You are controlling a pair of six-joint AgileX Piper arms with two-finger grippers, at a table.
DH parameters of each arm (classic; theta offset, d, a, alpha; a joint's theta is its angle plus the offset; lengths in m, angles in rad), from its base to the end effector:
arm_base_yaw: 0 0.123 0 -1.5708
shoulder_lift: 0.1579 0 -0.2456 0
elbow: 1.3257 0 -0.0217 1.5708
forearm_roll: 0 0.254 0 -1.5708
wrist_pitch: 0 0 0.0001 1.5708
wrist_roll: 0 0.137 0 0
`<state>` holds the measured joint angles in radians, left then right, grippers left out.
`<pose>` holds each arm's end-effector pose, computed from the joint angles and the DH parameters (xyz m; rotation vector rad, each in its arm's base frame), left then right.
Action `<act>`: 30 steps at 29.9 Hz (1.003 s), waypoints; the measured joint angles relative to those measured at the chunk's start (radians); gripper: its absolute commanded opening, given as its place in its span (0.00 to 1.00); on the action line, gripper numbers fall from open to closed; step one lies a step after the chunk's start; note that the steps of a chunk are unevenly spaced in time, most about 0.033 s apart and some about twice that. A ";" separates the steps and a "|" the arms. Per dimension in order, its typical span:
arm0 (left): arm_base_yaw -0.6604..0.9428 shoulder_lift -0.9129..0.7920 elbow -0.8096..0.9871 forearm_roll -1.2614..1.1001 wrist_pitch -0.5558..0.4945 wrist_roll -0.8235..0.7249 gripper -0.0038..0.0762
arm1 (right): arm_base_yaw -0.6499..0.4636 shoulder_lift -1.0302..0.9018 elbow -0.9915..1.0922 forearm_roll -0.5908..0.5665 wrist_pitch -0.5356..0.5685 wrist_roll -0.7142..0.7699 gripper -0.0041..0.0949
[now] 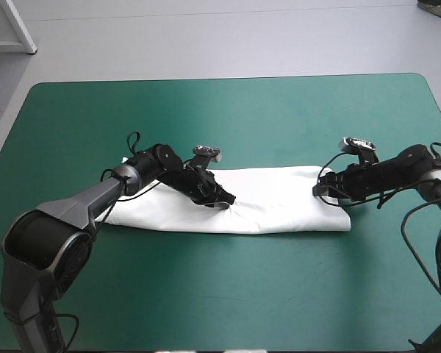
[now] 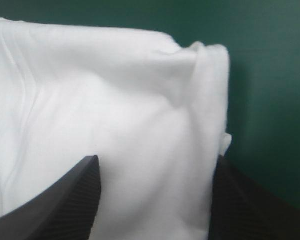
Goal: Fold the cloth
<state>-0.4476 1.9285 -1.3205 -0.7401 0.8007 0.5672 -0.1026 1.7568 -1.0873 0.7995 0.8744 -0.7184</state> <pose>0.3307 -0.2324 0.1187 0.7523 2.6519 -0.8164 0.3458 0.0402 0.1231 -0.1629 2.6860 0.7529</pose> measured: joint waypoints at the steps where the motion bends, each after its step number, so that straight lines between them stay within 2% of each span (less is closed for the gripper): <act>1: 0.000 0.000 0.000 0.001 0.000 0.000 0.07 | 0.010 0.003 -0.001 -0.004 0.000 0.005 0.51; 6: 0.000 0.000 0.000 0.002 0.000 0.000 0.07 | 0.041 0.019 -0.007 -0.027 0.011 0.013 0.04; 15: 0.000 0.000 0.000 0.005 0.001 0.000 0.07 | 0.060 0.025 -0.022 -0.040 0.034 -0.004 0.03; 30: 0.000 0.000 -0.001 0.005 0.001 0.000 0.07 | 0.119 -0.143 -0.207 -0.096 0.165 0.086 0.03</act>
<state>-0.4476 1.9289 -1.3215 -0.7348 0.8017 0.5672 0.0159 1.6135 -1.2946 0.7039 1.0396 -0.6322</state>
